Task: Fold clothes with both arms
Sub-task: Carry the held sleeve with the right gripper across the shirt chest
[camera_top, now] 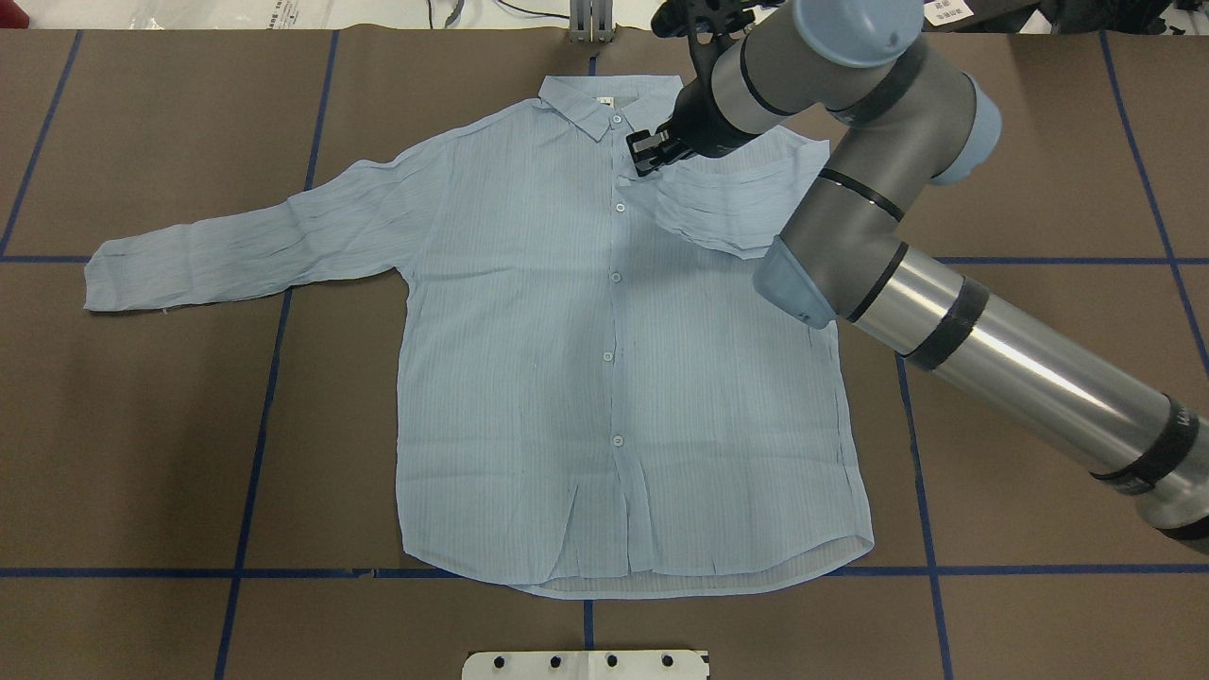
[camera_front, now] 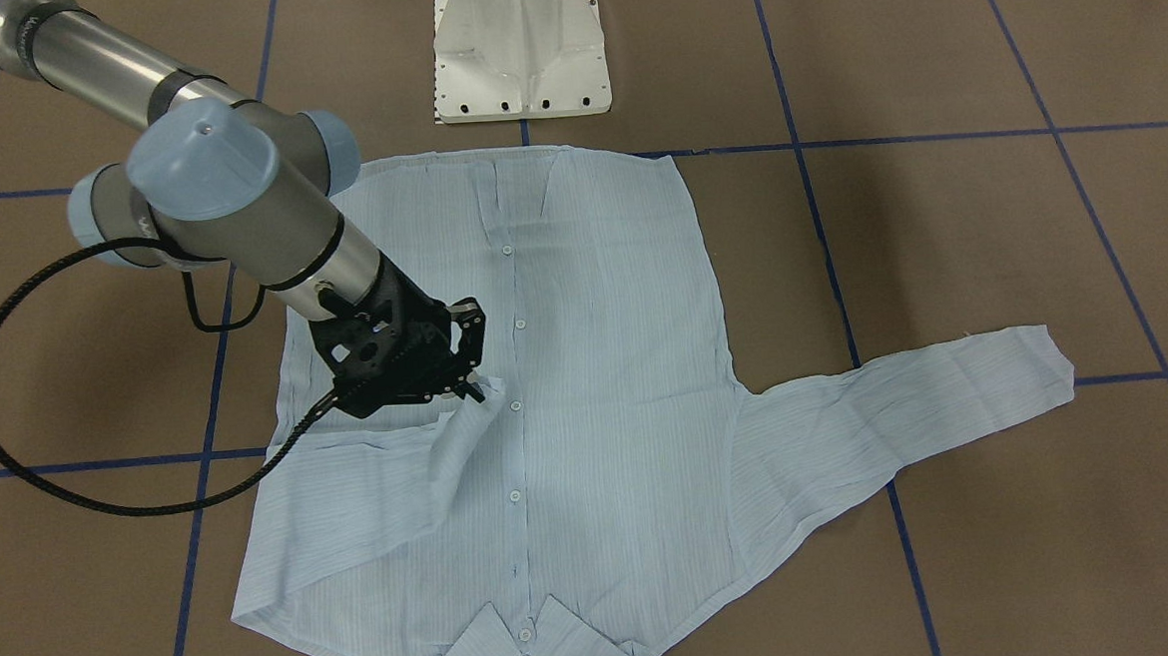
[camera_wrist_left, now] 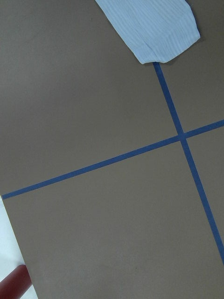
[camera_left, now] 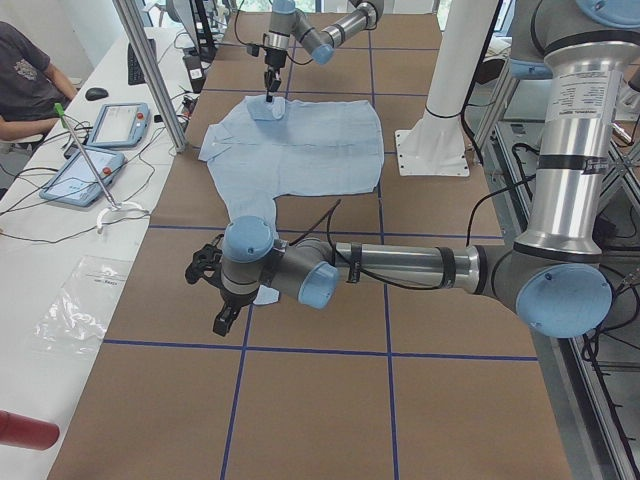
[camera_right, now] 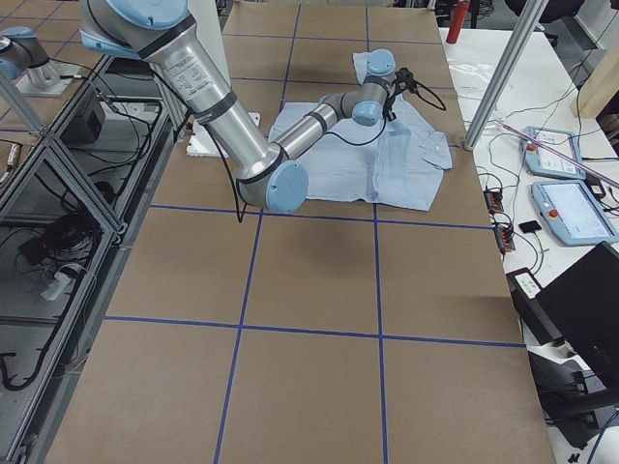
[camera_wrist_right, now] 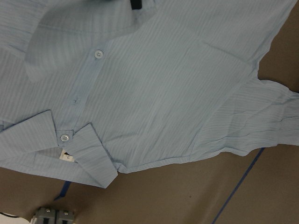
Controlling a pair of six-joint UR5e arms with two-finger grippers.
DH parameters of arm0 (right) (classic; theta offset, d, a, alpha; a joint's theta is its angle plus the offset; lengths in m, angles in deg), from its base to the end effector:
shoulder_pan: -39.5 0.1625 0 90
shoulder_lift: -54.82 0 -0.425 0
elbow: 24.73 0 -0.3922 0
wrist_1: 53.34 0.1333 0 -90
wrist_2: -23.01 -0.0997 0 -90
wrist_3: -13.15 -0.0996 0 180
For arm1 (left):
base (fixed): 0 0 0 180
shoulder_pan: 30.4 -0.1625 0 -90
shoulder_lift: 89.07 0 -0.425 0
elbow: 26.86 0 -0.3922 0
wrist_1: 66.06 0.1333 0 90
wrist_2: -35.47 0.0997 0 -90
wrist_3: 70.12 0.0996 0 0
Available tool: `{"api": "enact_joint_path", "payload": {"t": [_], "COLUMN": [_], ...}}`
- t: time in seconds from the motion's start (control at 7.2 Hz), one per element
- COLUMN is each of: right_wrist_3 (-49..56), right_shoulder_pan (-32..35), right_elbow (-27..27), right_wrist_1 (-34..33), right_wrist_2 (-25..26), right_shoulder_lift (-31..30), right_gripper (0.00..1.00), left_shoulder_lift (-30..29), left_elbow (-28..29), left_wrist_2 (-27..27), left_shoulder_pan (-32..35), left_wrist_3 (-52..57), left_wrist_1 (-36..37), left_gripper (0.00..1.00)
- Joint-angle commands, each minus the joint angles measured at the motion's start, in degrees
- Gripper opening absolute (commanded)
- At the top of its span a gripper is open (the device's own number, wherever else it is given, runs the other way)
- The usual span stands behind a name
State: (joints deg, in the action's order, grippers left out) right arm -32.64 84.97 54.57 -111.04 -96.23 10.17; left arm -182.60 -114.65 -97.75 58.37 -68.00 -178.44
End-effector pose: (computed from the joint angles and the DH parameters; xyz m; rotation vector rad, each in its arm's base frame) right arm -0.4614 -0.5897 0.1805 0.4855 -1.1266 -0.2787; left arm -0.0535 -0.5400 0.6040 0.3999 0.7409 0.2109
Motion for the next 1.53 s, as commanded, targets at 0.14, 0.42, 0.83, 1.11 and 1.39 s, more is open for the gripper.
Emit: {"api": "enact_joint_path", "payload": {"t": [0.14, 0.42, 0.83, 1.11, 1.39], "right_wrist_3": [0.00, -0.09, -1.05, -3.68, -4.13], "right_shoulder_pan": [-4.86, -7.22, -10.22, -10.22, -10.23], "right_elbow": [-12.31, -17.93, -18.14, -18.14, -18.13], "right_wrist_1": [0.05, 0.84, 2.78, 2.43, 2.95], "right_wrist_2": [5.84, 9.34, 15.34, 15.35, 18.39], "right_shoulder_lift": [8.95, 13.78, 15.12, 15.04, 12.51], "right_gripper": [0.00, 0.98, 1.00, 1.00, 1.00], "left_shoulder_lift": [0.02, -0.42, -0.69, -0.77, -0.68], "left_elbow": [0.08, 0.08, 0.25, 0.52, 0.52], "left_wrist_2": [-0.03, 0.06, 0.06, 0.23, 0.59], "left_shoulder_pan": [0.00, 0.00, -0.17, -0.35, -2.70], "left_wrist_3": [-0.10, -0.19, -0.45, -2.89, -8.51], "left_wrist_1": [-0.03, 0.05, 0.05, -1.51, -5.82], "left_gripper": [1.00, 1.00, 1.00, 1.00, 1.00]}}
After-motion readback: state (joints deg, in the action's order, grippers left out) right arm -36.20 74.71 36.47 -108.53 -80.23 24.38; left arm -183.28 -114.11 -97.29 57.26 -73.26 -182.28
